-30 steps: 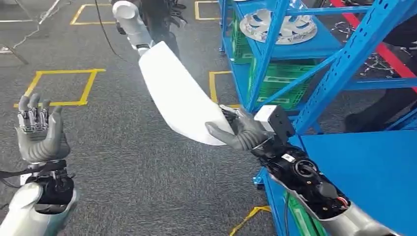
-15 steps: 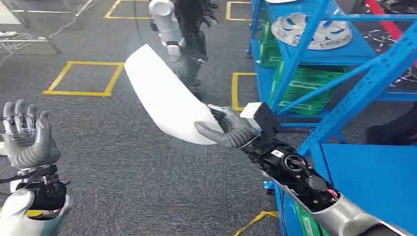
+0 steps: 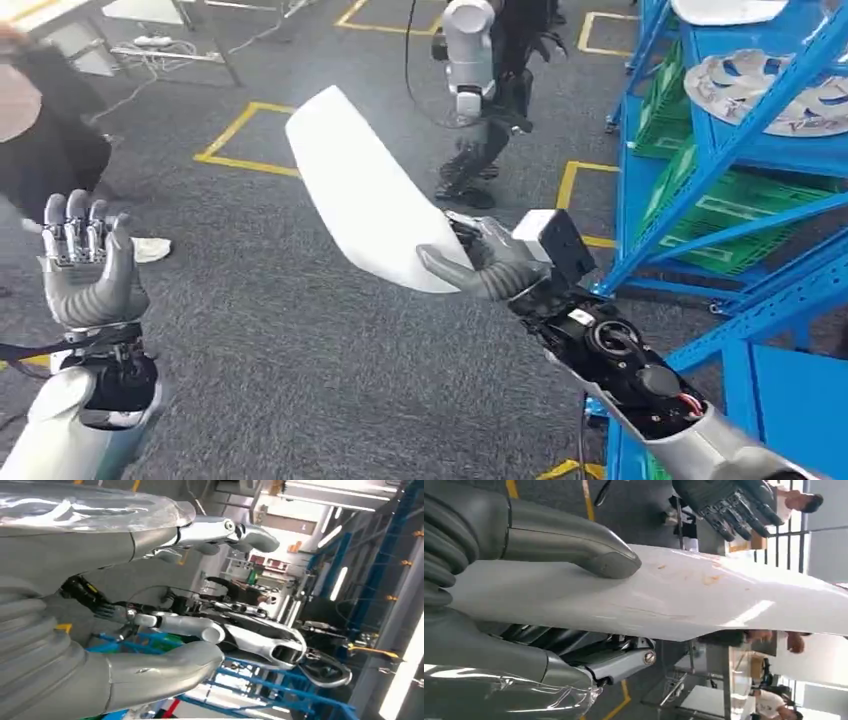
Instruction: Take the parts from the cabinet and place them on the table.
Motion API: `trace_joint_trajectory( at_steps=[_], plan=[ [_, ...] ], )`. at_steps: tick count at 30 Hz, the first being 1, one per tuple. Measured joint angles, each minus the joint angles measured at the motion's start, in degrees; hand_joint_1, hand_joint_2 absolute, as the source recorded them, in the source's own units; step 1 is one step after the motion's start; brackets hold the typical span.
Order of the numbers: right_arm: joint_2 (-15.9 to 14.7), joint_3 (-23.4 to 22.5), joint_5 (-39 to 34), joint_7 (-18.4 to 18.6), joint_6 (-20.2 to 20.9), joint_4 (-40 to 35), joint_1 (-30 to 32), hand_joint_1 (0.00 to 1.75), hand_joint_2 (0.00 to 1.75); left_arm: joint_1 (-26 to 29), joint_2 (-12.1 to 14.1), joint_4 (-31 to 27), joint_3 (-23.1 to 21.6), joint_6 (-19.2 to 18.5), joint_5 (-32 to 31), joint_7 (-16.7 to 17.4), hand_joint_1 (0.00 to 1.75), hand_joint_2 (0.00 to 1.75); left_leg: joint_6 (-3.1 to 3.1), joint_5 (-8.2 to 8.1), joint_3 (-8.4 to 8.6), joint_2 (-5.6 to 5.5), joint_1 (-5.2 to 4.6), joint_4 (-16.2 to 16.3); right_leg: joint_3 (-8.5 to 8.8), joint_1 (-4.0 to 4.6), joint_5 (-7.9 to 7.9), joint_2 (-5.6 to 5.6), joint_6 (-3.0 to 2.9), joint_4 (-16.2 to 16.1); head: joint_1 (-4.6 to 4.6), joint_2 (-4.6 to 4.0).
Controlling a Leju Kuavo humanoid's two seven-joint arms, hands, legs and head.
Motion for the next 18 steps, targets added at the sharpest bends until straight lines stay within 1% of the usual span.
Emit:
trace_joint_trajectory(
  at_steps=[1, 2, 3, 4, 5, 6, 7, 8, 9, 10, 11, 12, 13, 14, 15, 16, 17, 18],
  plan=[
    [0.0, 0.0, 0.0, 0.0, 0.0, 0.0, -0.1, 1.75, 1.75, 0.1, 0.0, 0.1, 0.0, 0.0, 0.0, 0.0, 0.00, 1.75, -0.44, 0.27, -0.05, -0.75, 0.13, -0.3, 0.11, 0.08, 0.05, -0.63, -0.08, 0.0, 0.09, 0.00],
    [0.0, 0.0, 0.0, 0.0, 0.0, 0.0, -0.1, 1.75, 1.75, 0.0, 0.1, 0.1, 0.0, 0.0, 0.0, 0.0, 0.00, 1.75, -0.78, 0.32, -0.13, -1.12, -0.32, -0.4, 0.49, -0.48, 0.38, -1.39, -0.38, -0.7, -0.09, 0.00],
    [0.0, 0.0, 0.0, 0.0, 0.0, 0.0, -0.1, 1.75, 1.75, 0.0, 0.0, 0.2, 0.0, 0.0, 0.0, 0.0, 0.00, 1.75, -0.68, -0.76, -0.58, 2.21, -0.37, 0.7, 0.91, -0.53, 0.73, -2.28, -0.64, -1.3, -0.20, 0.00],
    [0.0, 0.0, 0.0, 0.0, 0.0, 0.0, -0.2, 1.75, 1.75, -0.3, 0.1, 0.2, 0.0, 0.0, 0.0, 0.0, 0.00, 1.75, -0.86, -2.68, -2.07, 4.62, -0.43, 3.7, 0.95, -0.53, 0.77, -2.89, -0.88, -1.5, -0.94, 0.00],
    [0.0, 0.0, 0.0, -0.1, 0.0, 0.0, -0.3, 1.75, 1.75, -0.5, 0.0, 0.3, 0.0, 0.0, 0.0, 0.0, 0.00, 1.75, -1.18, -4.95, -4.52, 5.75, -0.37, 8.6, 0.93, -0.48, 0.76, -3.62, -0.93, -1.5, -1.33, 0.00],
    [0.0, 0.0, 0.0, 0.0, -0.1, 0.0, -0.2, 1.75, 1.75, -0.4, 0.0, 0.4, 0.0, -0.1, 0.0, 0.0, 0.00, 1.75, -1.47, -6.87, -7.05, 6.15, -0.21, 13.5, 0.91, -0.45, 0.70, -4.37, -1.00, -1.4, -1.44, 0.00],
    [0.0, 0.0, 0.0, 0.0, -0.1, 0.1, -0.2, 1.75, 1.75, -0.3, 0.0, 0.6, 0.0, -0.2, 0.0, -0.1, 0.00, 1.75, -1.80, -8.22, -9.41, 6.32, -0.05, 18.0, 0.82, -0.45, 0.65, -5.23, -1.02, -1.4, -1.60, 0.00],
    [0.0, 0.1, 0.2, 0.0, -0.1, 0.3, -0.2, 1.75, 1.75, -0.3, 0.0, 0.8, 0.0, -0.2, 0.0, -0.2, 0.00, 1.75, -2.00, -8.13, -10.29, 6.47, 0.11, 19.4, 0.80, -0.47, 0.62, -5.93, -0.98, -1.4, -1.90, 0.00],
    [0.0, 0.1, 0.2, 0.0, 0.0, 0.4, -0.2, 1.75, 1.75, -0.3, 0.0, 1.0, 0.0, -0.2, 0.0, -0.2, 0.00, 1.75, -2.20, -6.68, -9.56, 6.64, 0.32, 17.7, 0.83, -0.49, 0.52, -6.67, -0.92, -1.4, -2.14, 0.00],
    [0.0, 0.1, 0.2, 0.0, 0.0, 0.5, -0.2, 1.75, 1.75, -0.3, 0.0, 1.1, 0.0, -0.2, 0.0, -0.3, 0.00, 1.75, -2.28, -4.48, -7.46, 6.93, 0.44, 13.6, 0.89, -0.53, 0.40, -7.29, -0.76, -1.3, -2.34, 0.00],
    [0.0, 0.1, 0.2, -0.1, 0.0, 0.5, -0.2, 1.75, 1.75, -0.4, 0.0, 1.2, 0.0, -0.2, 0.0, -0.3, 0.00, 1.75, -2.32, -1.89, -4.10, 7.71, 0.49, 7.5, 1.01, -0.65, 0.18, -7.93, -0.50, -1.2, -2.54, 0.00],
    [0.0, 0.1, 0.2, -0.1, 0.0, 0.5, -0.3, 1.75, 1.75, -0.5, 0.0, 1.2, 0.0, -0.2, 0.0, -0.4, 0.00, 1.75, -2.34, 0.08, -0.70, 9.54, 0.47, 1.7, 1.14, -0.64, -0.11, -8.51, -0.15, -0.9, -2.76, 0.00],
    [0.0, 0.1, 0.2, -0.2, 0.0, 0.5, -0.4, 1.75, 1.75, -0.7, 0.0, 1.2, 0.0, -0.2, 0.0, -0.5, 0.00, 1.75, -2.07, -0.43, 0.27, 10.64, -0.15, 0.0, 0.99, -0.17, -0.48, -8.83, 0.29, -0.7, -3.36, 0.00],
    [0.0, 0.1, 0.2, -0.2, 0.0, 0.6, -0.6, 1.75, 1.75, -0.7, -0.1, 1.3, 0.0, -0.2, 0.0, -0.6, 0.00, 1.75, -1.32, -0.09, 0.04, 9.54, -0.07, -0.1, 1.13, -0.13, -0.60, -9.32, 0.52, -0.7, -3.19, 0.00],
    [0.0, 0.1, 0.2, -0.3, 0.1, 0.6, -0.7, 1.75, 1.75, -0.6, -0.1, 1.4, 0.0, -0.3, 0.0, -0.7, 0.00, 1.75, -0.95, -0.33, -0.03, 9.20, -0.13, 0.1, 1.27, -0.03, -0.69, -9.62, 0.82, -0.8, -2.71, 0.00],
    [0.0, 0.1, 0.2, -0.3, 0.1, 0.7, -0.8, 1.75, 1.75, -0.6, 0.0, 1.5, 0.0, -0.3, 0.0, -0.7, 0.00, 1.75, -0.68, -0.43, -0.07, 8.56, -0.26, 0.2, 1.52, -0.16, -0.83, -10.05, 1.11, -0.8, -2.56, 0.00],
    [0.0, 0.2, 0.2, -0.3, 0.1, 0.7, -0.8, 1.75, 1.75, -0.6, 0.0, 1.6, 0.0, -0.3, 0.0, -0.7, 0.00, 1.75, -0.19, -0.40, 0.02, 7.94, -0.20, 0.1, 1.81, -0.24, -1.00, -10.68, 1.54, -0.8, -2.60, 0.00],
    [0.0, 0.1, 0.2, -0.3, 0.1, 0.8, -0.9, 1.75, 1.75, -0.6, -0.1, 1.6, 0.0, -0.3, 0.0, -0.7, 0.00, 1.75, 0.18, -0.26, 0.39, 7.42, 0.27, -0.1, 1.40, -0.67, -1.84, -9.17, 2.00, -0.2, -2.47, 0.00]
  ],
)
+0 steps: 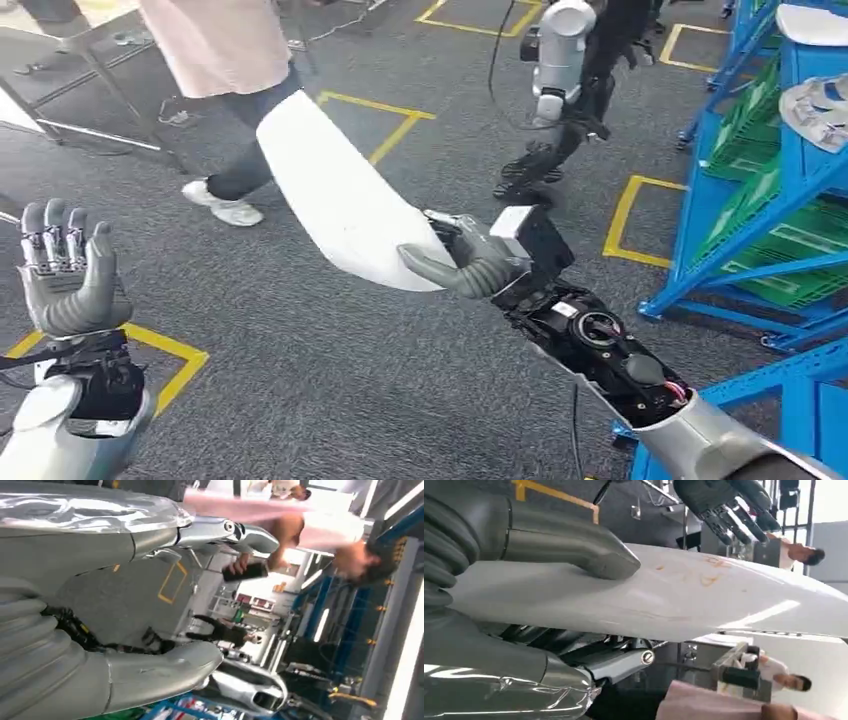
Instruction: Take the parts from the cabinet and place them on the table.
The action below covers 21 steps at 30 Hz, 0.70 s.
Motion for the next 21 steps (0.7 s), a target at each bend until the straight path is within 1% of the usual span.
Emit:
trace_joint_trajectory(
  at_steps=[1, 2, 3, 4, 5, 6, 7, 9, 10, 11, 12, 13, 15, 16, 17, 18, 21],
  plan=[
    [0.0, 0.0, 0.0, -0.1, 0.0, 0.0, 0.0, 1.75, 1.75, -0.3, 0.0, 0.0, 0.0, 0.0, 0.0, -0.1, 0.00, 1.75, 0.28, -0.07, 0.08, -0.43, 0.03, 0.0, -1.02, -0.03, -1.82, 2.56, -0.01, 2.7, 0.37, 0.00],
    [0.0, -0.1, 0.0, -0.1, 0.0, 0.0, -0.1, 1.75, 1.75, -0.3, 0.0, 0.0, 0.0, 0.0, 0.0, -0.1, 0.00, 1.75, 0.63, -0.10, 0.11, -0.51, -0.03, 0.0, -3.26, -0.05, -4.12, 3.95, -0.02, 7.6, 0.94, 0.00],
    [0.0, 0.0, 0.0, -0.1, 0.0, 0.1, 0.0, 1.75, 1.75, -0.3, -0.1, 0.0, 0.0, 0.0, 0.0, 0.0, 0.00, 1.75, 0.72, -0.15, 0.12, -0.90, -0.13, 0.0, -5.92, 0.00, -6.19, 4.59, 0.01, 12.9, 1.51, 0.00],
    [0.0, 0.0, 0.0, -0.1, 0.0, 0.2, 0.1, 1.75, 1.75, -0.2, -0.2, 0.0, 0.0, 0.1, 0.0, 0.1, 0.00, 1.75, 0.81, -0.20, 0.13, -1.34, -0.31, 0.0, -8.66, 0.01, -7.83, 4.84, 0.01, 18.1, 1.92, 0.00],
    [0.0, 0.0, 0.0, -0.1, 0.0, 0.2, 0.2, 1.75, 1.75, -0.1, -0.2, 0.0, 0.0, 0.3, 0.0, 0.2, 0.00, 1.75, 0.88, -0.25, 0.18, -1.71, -0.44, 0.1, -10.11, 0.01, -7.96, 4.84, -0.05, 20.2, 2.06, 0.00],
    [0.0, 0.0, -0.1, -0.1, 0.0, 0.3, 0.3, 1.75, 1.75, -0.1, -0.2, 0.0, 0.0, 0.4, 0.0, 0.4, 0.00, 1.75, 0.94, -0.31, 0.32, -2.10, -0.53, 0.1, -10.24, 0.03, -6.62, 4.84, -0.26, 19.5, 2.10, 0.00],
    [0.0, 0.0, -0.1, -0.1, 0.0, 0.3, 0.4, 1.75, 1.75, -0.1, -0.2, 0.0, 0.0, 0.5, 0.0, 0.4, 0.00, 1.75, 0.96, -0.41, 0.49, -2.52, -0.60, 0.1, -8.92, 0.07, -3.98, 4.85, -0.59, 15.9, 2.27, 0.00],
    [0.0, 0.0, -0.1, -0.1, 0.0, 0.3, 0.2, 1.75, 1.75, -0.1, -0.2, 0.0, 0.0, 0.5, 0.0, 0.6, 0.00, 1.75, 0.82, -0.64, 0.91, -3.05, -0.65, 0.2, -4.13, 0.52, 2.30, 5.29, -1.53, 4.5, 2.78, 0.00],
    [0.0, 0.0, -0.1, -0.1, 0.0, 0.3, 0.2, 1.75, 1.75, -0.1, -0.2, 0.0, 0.0, 0.6, 0.0, 0.7, 0.00, 1.75, 0.76, -0.66, 0.94, -3.16, -0.59, 0.2, -2.72, 0.71, 2.58, 5.94, -1.97, 1.2, 2.91, 0.00],
    [0.0, 0.0, -0.1, -0.1, 0.0, 0.2, 0.2, 1.75, 1.75, -0.1, -0.3, 0.0, 0.0, 0.7, 0.0, 0.8, 0.00, 1.75, 0.46, -0.65, 0.67, -3.45, -0.81, 0.3, -2.33, 0.79, 2.50, 5.80, -1.94, 0.2, 2.73, 0.00],
    [0.0, 0.0, -0.1, -0.1, 0.0, 0.3, 0.1, 1.75, 1.75, 0.1, -0.2, 0.0, 0.0, 0.7, 0.0, 0.9, 0.00, 1.75, 0.38, -0.93, 0.38, -3.47, -0.88, 0.6, -1.67, 0.77, 2.48, 5.75, -1.64, -0.3, 3.02, 0.00],
    [0.0, 0.0, -0.1, -0.2, 0.0, 0.3, 0.1, 1.75, 1.75, 0.2, -0.2, 0.1, 0.0, 0.7, 0.0, 0.9, 0.00, 1.75, 0.52, -0.86, 0.35, -3.42, -0.87, 0.5, -1.72, 0.65, 2.45, 5.80, -1.11, -0.2, 2.69, 0.00],
    [0.0, 0.0, -0.1, -0.1, -0.1, 0.3, 0.2, 1.75, 1.75, 0.2, -0.2, 0.1, 0.0, 0.8, 0.0, 0.9, 0.00, 1.75, 0.42, -0.83, 0.47, -3.33, -0.69, 0.4, -1.72, 0.87, 2.47, 5.90, -1.22, -0.2, 2.38, 0.00],
    [0.0, 0.0, -0.1, -0.1, -0.1, 0.3, 0.2, 1.75, 1.75, 0.2, -0.2, 0.1, 0.0, 0.8, 0.0, 0.9, 0.00, 1.75, 0.38, -0.81, 0.53, -3.30, -0.68, 0.3, -1.72, 0.89, 2.47, 5.94, -1.22, -0.2, 2.29, 0.00],
    [0.0, 0.0, -0.1, -0.1, -0.1, 0.3, 0.2, 1.75, 1.75, 0.2, -0.2, 0.1, 0.0, 0.8, 0.0, 0.9, 0.00, 1.75, 0.30, -0.78, 0.60, -3.29, -0.65, 0.2, -1.72, 0.90, 2.45, 5.94, -1.25, -0.2, 2.01, 0.00],
    [0.0, 0.0, -0.1, -0.1, -0.1, 0.3, 0.2, 1.75, 1.75, 0.2, -0.2, 0.1, 0.0, 0.8, 0.0, 0.9, 0.00, 1.75, 0.21, -0.73, 0.63, -3.28, -0.62, 0.1, -1.72, 0.92, 2.45, 5.94, -1.38, -0.2, 1.81, 0.00],
    [0.0, 0.0, -0.2, -0.1, -0.1, 0.3, 0.3, 1.75, 1.75, 0.1, -0.3, 0.1, 0.0, 0.9, 0.0, 0.9, 0.00, 1.75, 0.00, -0.66, 0.69, -3.28, -0.53, 0.0, -1.73, 0.99, 2.42, 5.93, -1.55, -0.2, 1.49, 0.00]
  ],
)
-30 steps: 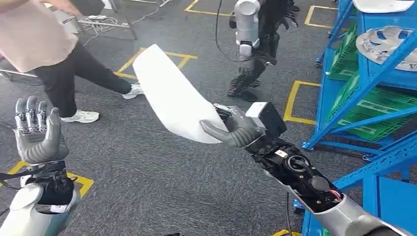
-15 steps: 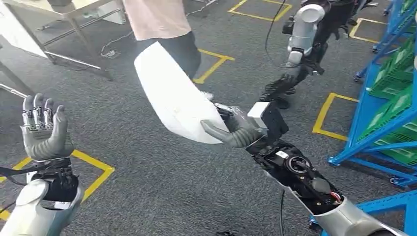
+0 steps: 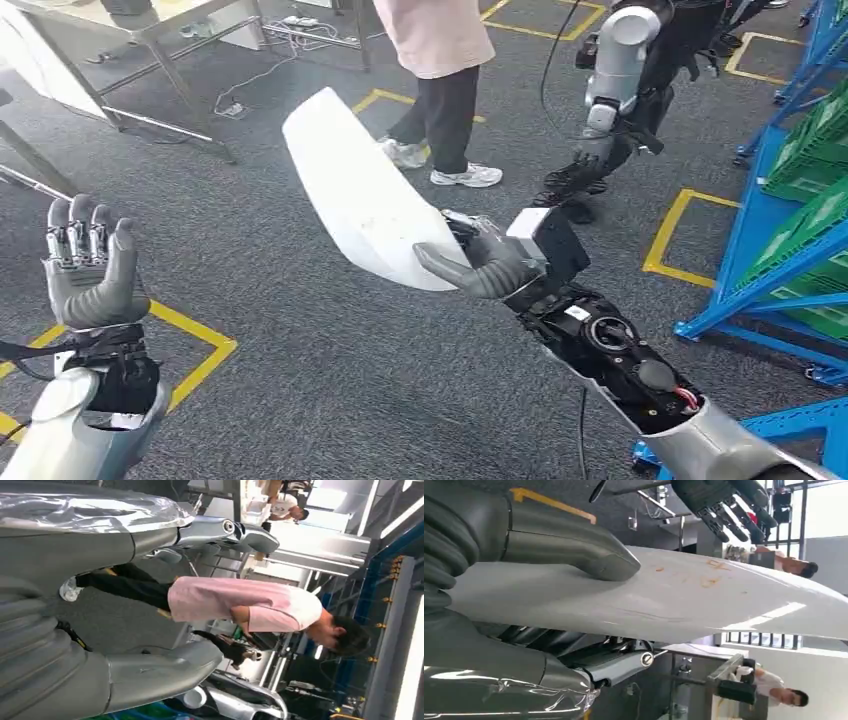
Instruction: Take the parts from the cabinet and place them on the table.
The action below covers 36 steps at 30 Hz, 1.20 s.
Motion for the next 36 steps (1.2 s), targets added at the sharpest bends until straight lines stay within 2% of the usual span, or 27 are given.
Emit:
trace_joint_trajectory(
  at_steps=[4, 36],
  plan=[
    [0.0, 0.0, -0.1, 0.1, -0.3, 0.0, 0.0, 1.75, 1.75, 0.0, 0.0, 0.0, 0.0, 0.3, 0.2, 0.0, 0.00, 1.75, -0.10, 0.00, 0.00, 0.00, 0.06, 0.0, 0.00, 0.07, -0.05, 0.00, -0.26, 0.0, -0.18, 0.00],
    [0.0, 0.0, -0.8, 0.5, -0.9, -0.3, 0.2, 1.75, 1.75, -0.7, 0.0, 0.0, 0.0, 0.1, 0.6, 0.3, 0.00, 1.75, -0.13, -0.02, 0.00, 0.00, 0.01, 0.0, 0.01, -0.06, -0.05, -0.01, -0.24, 0.0, -0.13, 0.00]
  ],
)
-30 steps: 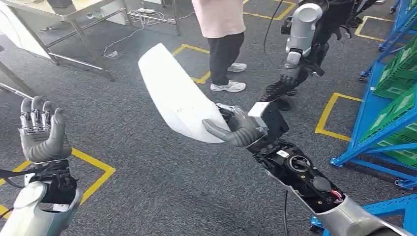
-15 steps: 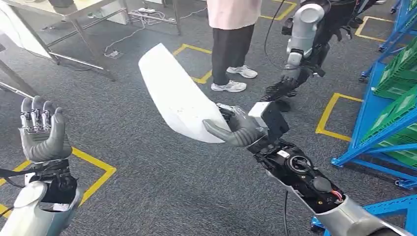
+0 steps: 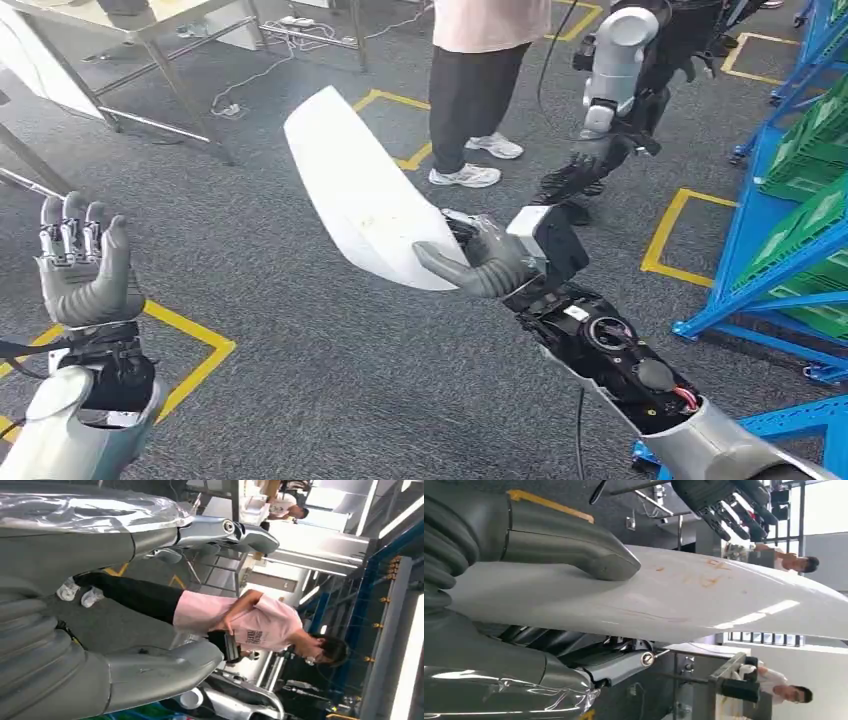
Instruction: Take the parts from the cabinet and place them on the table.
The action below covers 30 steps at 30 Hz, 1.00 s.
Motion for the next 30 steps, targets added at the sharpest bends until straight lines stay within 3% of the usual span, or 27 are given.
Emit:
trace_joint_trajectory(
  at_steps=[30],
  plan=[
    [0.0, 0.0, 0.7, 0.5, -0.9, 0.0, 0.3, 1.75, 1.75, 0.0, 0.0, 0.0, 0.0, 0.2, 0.6, 0.6, 0.00, 1.75, 0.00, 0.00, 0.00, 0.00, 0.00, 0.0, 0.00, 0.00, 0.00, 0.00, 0.00, 0.0, 0.00, 0.00]
  ],
)
